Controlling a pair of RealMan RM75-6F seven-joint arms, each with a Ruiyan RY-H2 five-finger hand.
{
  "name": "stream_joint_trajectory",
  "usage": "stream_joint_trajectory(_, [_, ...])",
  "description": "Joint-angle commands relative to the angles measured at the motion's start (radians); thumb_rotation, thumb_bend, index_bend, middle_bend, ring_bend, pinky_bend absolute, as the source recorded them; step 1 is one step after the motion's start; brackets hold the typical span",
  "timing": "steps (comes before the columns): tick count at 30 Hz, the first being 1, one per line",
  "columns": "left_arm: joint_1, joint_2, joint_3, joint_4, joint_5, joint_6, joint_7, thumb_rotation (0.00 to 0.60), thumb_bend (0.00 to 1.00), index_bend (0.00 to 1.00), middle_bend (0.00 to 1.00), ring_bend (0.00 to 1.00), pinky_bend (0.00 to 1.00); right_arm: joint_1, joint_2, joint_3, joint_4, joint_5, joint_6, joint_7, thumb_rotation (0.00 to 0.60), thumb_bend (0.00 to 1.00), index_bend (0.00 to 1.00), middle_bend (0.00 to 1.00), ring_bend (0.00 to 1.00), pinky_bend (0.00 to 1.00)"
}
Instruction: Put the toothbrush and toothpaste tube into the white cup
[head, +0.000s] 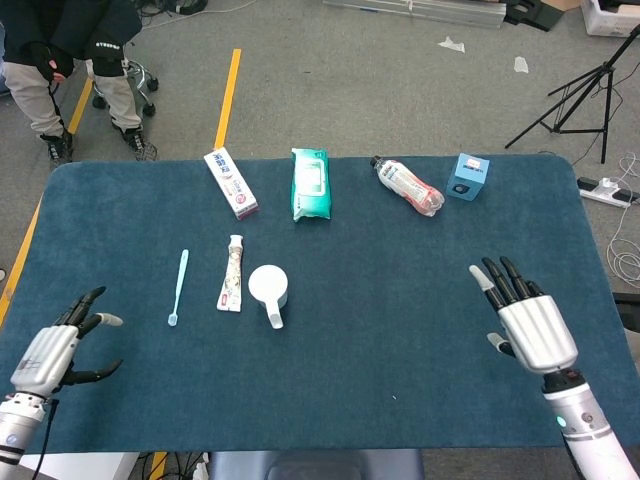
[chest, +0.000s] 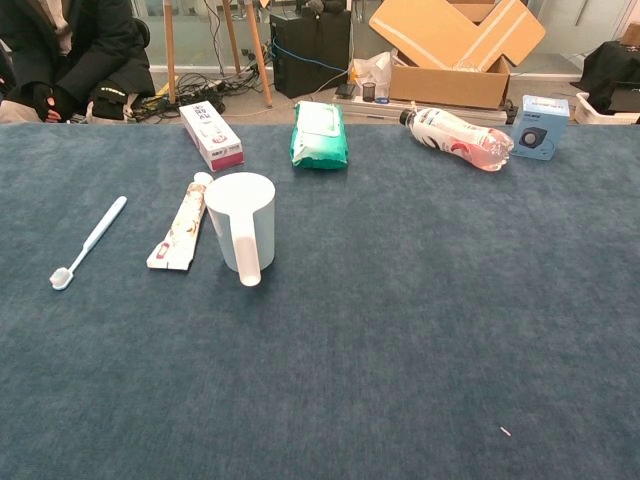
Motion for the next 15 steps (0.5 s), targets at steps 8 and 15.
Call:
stream_joint_trajectory(8, [-0.129, -0.006, 0.015, -0.038, -0.008, -0.186, 0.032, 0.600, 0.80, 0.19, 0.00, 0.00, 0.00, -0.141, -0.032, 0.013, 0.100, -0.094, 0.076, 0.103, 0.600, 0.00, 0.00, 0.11, 0.06, 0.42])
stream_joint_trajectory(15, [-0.183, -0.028, 0.018, -0.044, -0.051, -0.264, 0.092, 0.600, 0.84, 0.15, 0.00, 0.00, 0.00, -0.191, -0.047, 0.043, 0.137, -0.101, 0.065, 0.169, 0.600, 0.00, 0.00, 0.11, 0.06, 0.42])
